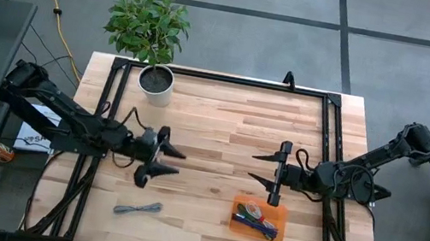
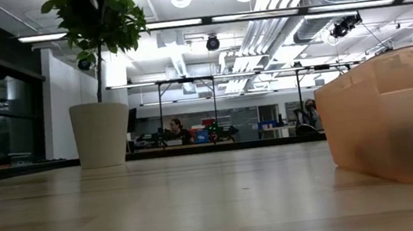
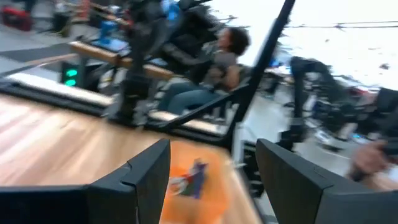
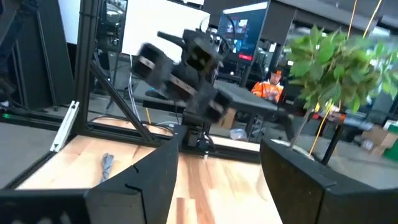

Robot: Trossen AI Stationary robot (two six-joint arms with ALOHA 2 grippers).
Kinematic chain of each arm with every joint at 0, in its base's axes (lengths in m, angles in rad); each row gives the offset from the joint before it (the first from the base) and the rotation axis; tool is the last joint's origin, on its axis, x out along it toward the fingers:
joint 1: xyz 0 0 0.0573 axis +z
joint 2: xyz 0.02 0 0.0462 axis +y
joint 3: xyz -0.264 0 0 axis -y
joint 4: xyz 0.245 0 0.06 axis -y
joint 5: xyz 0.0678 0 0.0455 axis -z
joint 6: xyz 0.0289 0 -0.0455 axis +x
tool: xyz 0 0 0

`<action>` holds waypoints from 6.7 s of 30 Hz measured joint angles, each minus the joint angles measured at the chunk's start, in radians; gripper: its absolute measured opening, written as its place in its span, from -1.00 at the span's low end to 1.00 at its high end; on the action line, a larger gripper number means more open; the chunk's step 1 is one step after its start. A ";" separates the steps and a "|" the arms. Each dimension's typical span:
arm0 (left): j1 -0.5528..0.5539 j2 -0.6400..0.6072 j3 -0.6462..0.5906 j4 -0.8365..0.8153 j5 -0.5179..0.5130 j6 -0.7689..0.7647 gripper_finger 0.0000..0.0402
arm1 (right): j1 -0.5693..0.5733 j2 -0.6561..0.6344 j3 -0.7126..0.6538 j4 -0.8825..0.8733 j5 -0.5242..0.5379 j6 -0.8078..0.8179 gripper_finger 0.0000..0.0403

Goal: Pick and place USB-C Cables
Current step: Put the gray charger cable into the orange bin

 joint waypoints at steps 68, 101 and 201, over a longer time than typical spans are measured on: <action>-0.447 0.809 0.662 -1.472 0.111 -0.593 -0.38 | 0.000 0.000 0.000 -0.072 0.000 0.075 0.08; -0.152 0.302 0.447 -0.593 -0.315 0.339 -1.00 | 0.000 0.000 0.000 -0.085 -0.091 0.135 0.08; 0.064 0.370 0.269 -0.097 -0.146 0.182 -0.27 | -0.078 0.277 0.343 -0.377 -0.173 0.405 -0.96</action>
